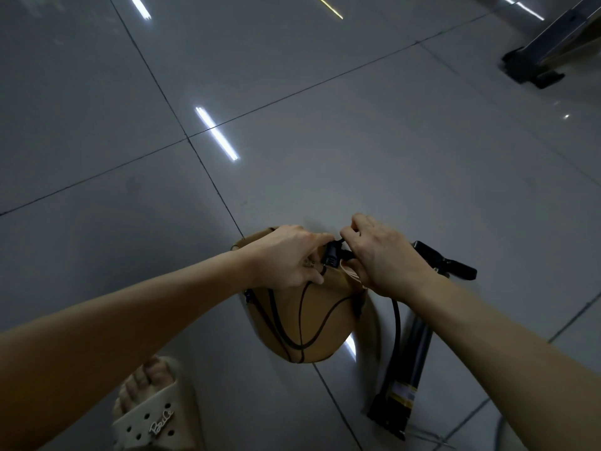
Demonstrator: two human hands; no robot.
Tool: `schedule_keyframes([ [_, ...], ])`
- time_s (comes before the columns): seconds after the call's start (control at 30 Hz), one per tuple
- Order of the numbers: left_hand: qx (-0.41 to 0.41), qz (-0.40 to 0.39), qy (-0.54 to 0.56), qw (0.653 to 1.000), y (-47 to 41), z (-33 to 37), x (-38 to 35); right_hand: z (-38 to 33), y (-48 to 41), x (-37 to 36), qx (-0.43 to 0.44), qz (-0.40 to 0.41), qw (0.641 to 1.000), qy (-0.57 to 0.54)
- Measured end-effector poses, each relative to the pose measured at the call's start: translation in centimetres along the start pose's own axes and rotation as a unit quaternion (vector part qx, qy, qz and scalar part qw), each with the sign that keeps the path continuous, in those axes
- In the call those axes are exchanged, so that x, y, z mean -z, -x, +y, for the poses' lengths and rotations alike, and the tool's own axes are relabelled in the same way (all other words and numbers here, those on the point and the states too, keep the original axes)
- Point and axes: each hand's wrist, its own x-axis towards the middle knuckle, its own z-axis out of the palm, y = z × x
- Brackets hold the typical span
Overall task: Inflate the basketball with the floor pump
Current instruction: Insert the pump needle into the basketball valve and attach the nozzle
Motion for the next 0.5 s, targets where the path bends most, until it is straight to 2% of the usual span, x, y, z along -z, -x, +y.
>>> schedule_keyframes([
  [0.5, 0.002, 0.015, 0.005, 1.0, -0.3, -0.37, -0.21, -0.01, 0.33, -1.09, -0.015, 0.008, 0.999, -0.039],
])
